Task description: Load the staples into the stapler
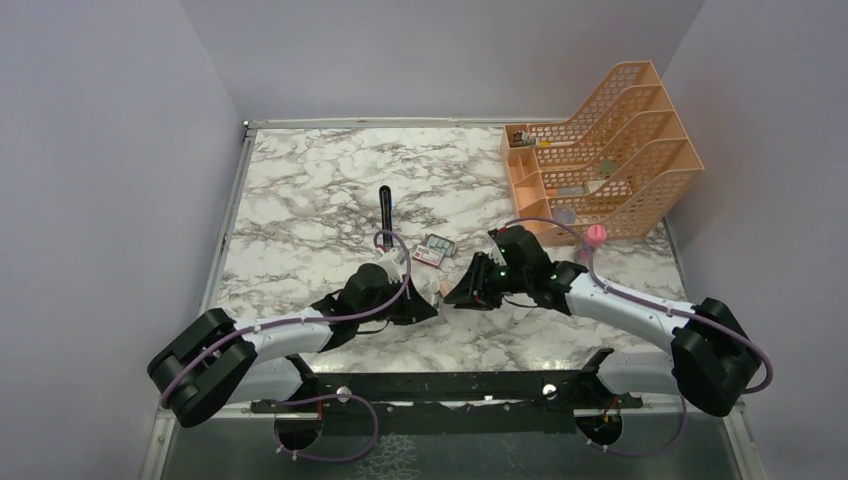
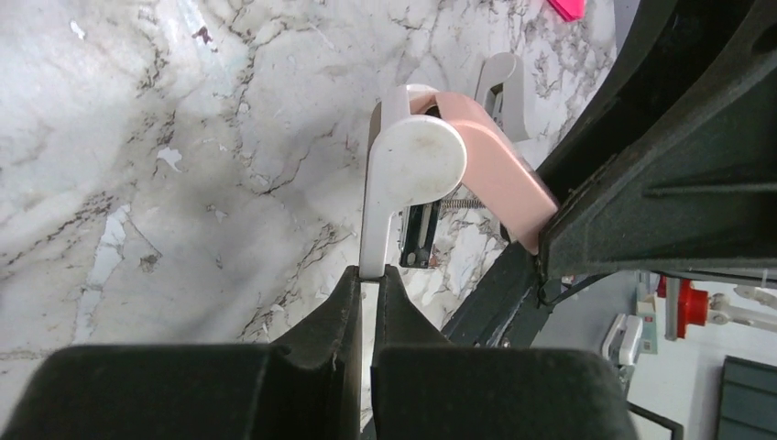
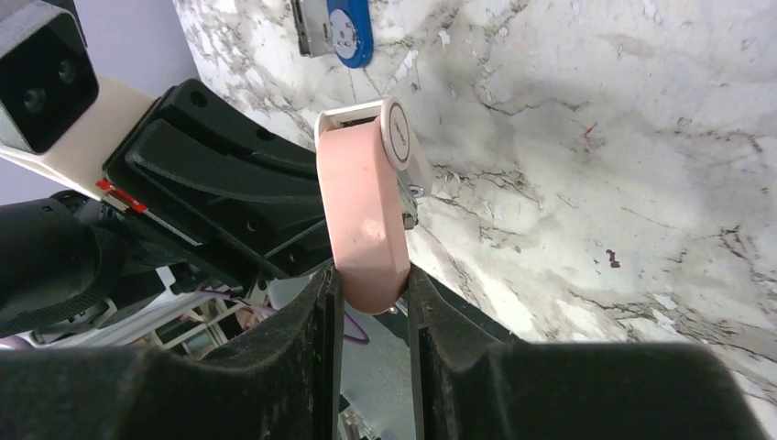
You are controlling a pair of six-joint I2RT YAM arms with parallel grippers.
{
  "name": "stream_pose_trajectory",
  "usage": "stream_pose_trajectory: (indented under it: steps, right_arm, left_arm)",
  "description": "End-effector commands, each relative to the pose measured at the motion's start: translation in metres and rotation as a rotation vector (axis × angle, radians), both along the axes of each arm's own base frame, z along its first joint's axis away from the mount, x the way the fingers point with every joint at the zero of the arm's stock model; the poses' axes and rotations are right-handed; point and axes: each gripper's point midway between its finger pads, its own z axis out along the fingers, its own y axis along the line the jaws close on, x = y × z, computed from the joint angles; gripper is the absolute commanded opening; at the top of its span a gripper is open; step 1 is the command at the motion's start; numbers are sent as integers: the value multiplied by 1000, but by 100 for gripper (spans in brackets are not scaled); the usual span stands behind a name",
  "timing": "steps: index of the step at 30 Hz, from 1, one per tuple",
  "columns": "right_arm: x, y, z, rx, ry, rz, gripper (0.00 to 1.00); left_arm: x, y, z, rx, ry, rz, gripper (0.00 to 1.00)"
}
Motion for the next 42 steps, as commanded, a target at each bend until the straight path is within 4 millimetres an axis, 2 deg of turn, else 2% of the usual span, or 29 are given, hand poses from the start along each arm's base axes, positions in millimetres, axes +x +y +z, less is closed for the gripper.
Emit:
stream_pose_trajectory:
  steps: [1,9,19,30,34,38,42]
  right_arm:
    - [5,-15,15,-38,-44,32,20]
    - [23,-31,18,-131,-96,26,25]
    - [35,-28,18,-184,-124,77,29]
    - [48,-22,15,-195,-158,96,40]
    - [43,-15,12,-151,-148,130,50]
    - [36,-7,9,-74,-162,167,69]
    - [35,-2,6,-29,-170,159,75]
  left_arm:
    - [7,9,0,50,-117,-12,0]
    - [2,13,-1,103,-182,-89,0]
    - [4,16,-2,175,-228,-139,0]
    - [1,14,5,161,-264,-170,0]
    - [2,11,10,145,-256,-157,0]
    - [3,3,18,92,-211,-133,0]
    - [6,-5,24,59,-170,-109,0]
